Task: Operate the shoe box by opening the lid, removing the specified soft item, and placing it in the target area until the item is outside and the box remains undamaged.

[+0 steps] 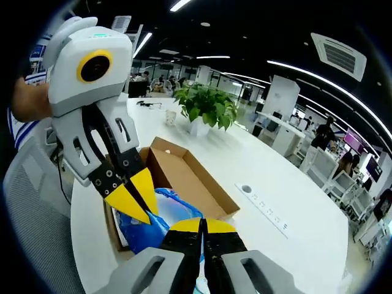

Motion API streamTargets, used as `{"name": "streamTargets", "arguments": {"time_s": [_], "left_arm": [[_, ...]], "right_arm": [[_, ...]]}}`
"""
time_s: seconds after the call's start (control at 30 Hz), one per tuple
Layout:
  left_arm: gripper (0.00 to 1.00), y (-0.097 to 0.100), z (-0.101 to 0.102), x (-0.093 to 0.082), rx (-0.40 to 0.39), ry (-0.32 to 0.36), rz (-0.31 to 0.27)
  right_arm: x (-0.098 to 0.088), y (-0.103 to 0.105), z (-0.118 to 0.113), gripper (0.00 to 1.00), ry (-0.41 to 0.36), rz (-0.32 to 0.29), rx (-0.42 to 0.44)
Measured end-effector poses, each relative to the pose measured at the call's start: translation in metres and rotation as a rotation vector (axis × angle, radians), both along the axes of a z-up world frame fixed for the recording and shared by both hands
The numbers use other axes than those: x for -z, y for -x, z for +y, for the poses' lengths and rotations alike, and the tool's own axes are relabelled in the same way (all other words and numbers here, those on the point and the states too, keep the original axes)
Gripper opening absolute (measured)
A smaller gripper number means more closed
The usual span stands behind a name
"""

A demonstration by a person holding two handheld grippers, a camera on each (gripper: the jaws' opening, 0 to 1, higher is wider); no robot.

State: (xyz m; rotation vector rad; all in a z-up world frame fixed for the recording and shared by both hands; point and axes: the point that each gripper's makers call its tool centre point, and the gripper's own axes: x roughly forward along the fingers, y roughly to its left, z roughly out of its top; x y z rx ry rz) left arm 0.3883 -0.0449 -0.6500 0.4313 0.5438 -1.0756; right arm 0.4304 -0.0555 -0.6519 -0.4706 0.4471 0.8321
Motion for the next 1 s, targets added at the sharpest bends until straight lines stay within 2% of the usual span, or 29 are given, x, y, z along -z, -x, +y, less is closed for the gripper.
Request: {"name": "streamTargets", "arguments": {"time_s": [0.6, 1.0], "left_arm": [[0.0, 0.005, -0.082, 0.005, 0.145, -0.018, -0.009], [0.0, 0.007, -0.119, 0.011, 0.206, -0.031, -0.004]], "right_arm": [[0.007, 0.004, -0.081, 0.0, 0.026, 0.013, 0.13], [0.016, 0.003, -0.125, 0.0, 0.022, 0.03, 0.207]]}}
